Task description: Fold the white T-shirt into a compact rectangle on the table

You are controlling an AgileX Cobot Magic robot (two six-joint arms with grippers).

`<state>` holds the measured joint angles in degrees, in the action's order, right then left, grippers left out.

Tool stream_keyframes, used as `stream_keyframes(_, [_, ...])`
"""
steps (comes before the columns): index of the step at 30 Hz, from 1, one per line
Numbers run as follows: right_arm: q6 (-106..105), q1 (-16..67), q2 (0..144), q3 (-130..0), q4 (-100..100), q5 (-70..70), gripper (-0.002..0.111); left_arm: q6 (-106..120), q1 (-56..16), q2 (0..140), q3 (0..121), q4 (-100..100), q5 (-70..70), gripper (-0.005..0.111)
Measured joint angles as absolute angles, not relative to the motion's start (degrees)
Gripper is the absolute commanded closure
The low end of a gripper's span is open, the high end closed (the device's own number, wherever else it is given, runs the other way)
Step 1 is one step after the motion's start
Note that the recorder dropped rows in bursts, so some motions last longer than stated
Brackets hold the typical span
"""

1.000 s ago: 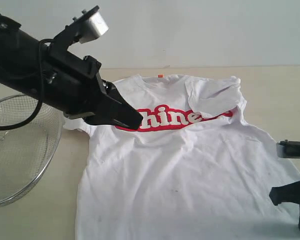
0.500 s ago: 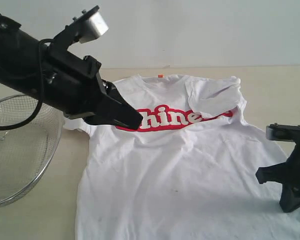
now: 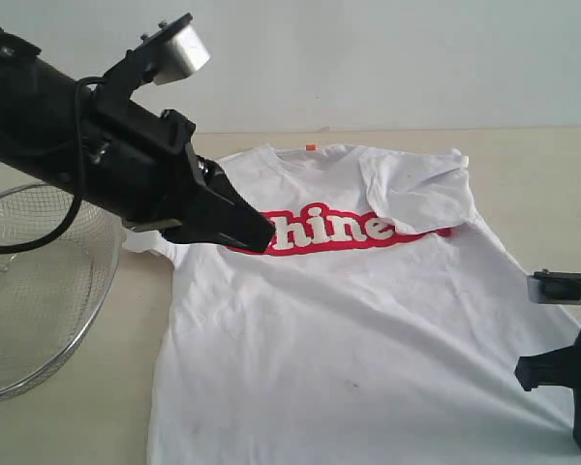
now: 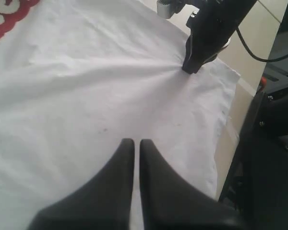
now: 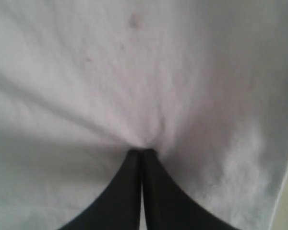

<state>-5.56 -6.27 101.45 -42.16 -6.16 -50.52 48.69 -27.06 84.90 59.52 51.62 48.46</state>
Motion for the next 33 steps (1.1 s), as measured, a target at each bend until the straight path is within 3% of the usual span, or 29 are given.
stream_keyframes(24, [-5.7,-6.3,95.7,-41.6,-9.1,-45.9,0.108,48.7,-27.1,84.9,59.5,49.7,49.0,0.102])
stream_keyframes(33, [-5.7,-6.3,98.0,-63.8,-12.7,-45.0,0.108,47.2,-27.1,84.9,59.5,49.6,49.2,0.102])
